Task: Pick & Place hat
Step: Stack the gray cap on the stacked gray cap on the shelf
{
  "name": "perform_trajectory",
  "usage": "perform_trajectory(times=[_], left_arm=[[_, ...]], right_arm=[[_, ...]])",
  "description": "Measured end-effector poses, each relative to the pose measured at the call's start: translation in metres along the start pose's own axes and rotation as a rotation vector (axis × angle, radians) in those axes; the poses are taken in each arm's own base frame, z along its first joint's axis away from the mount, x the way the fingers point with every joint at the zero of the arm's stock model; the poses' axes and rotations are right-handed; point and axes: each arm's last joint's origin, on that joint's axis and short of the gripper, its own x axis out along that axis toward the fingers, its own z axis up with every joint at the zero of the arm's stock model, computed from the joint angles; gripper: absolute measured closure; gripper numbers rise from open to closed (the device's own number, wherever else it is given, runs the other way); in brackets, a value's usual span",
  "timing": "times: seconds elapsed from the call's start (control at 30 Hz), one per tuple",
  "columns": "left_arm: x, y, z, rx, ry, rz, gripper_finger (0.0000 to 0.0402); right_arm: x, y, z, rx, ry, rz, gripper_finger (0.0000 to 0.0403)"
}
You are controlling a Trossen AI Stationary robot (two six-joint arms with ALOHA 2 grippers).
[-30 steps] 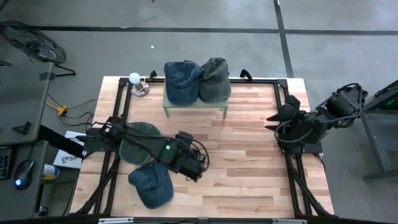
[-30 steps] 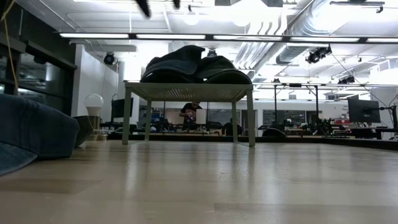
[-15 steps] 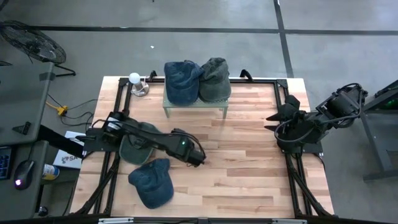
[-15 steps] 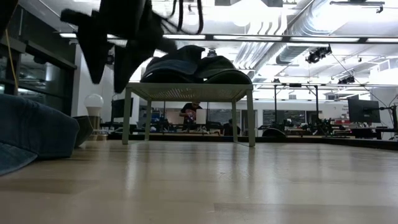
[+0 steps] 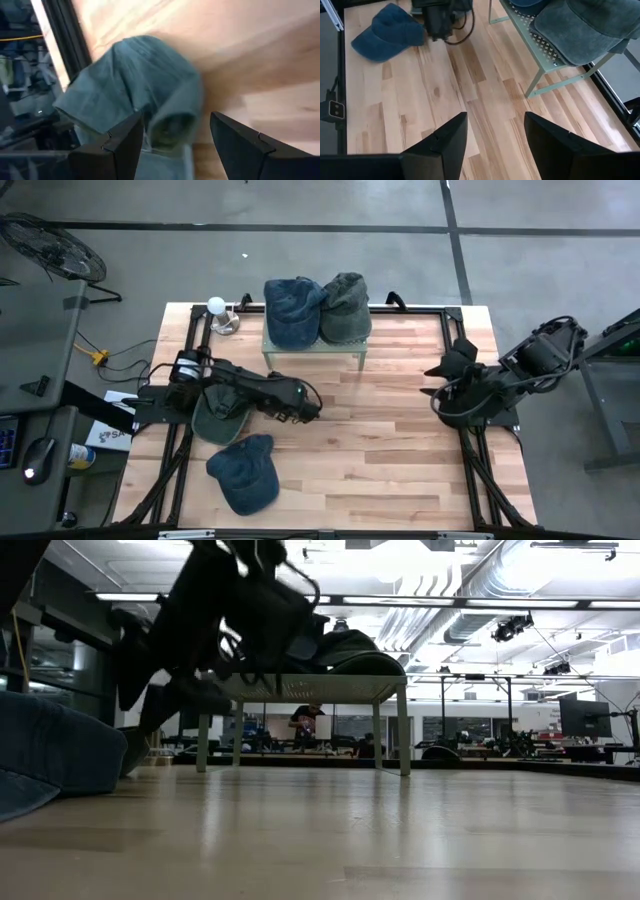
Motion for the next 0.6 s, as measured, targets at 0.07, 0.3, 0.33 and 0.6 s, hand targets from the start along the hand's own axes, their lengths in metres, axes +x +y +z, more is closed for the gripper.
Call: perform_trajectory(times=[0.07,0.3,0.33,0.6], left_arm=[[0.008,0.0,0.006,0.025,0.02,0.002,0.0178],[0.028,-0.007,0.014,0.107,0.088,-0.082,0.0178],[0.029,-0.007,0.013,0.109,0.09,-0.077,0.0178],[0.037,-0.005,0.008,0.162,0.19,-0.078,0.018]], right_arm=[[0.002,0.002,0.0,-0.005,0.006,-0.005,0.0213],[0.004,0.005,0.001,0.009,0.012,-0.01,0.0213],[0.004,0.005,0.001,0.01,0.012,-0.01,0.0213],[0.004,0.005,0.0,0.011,0.012,-0.013,0.0213]])
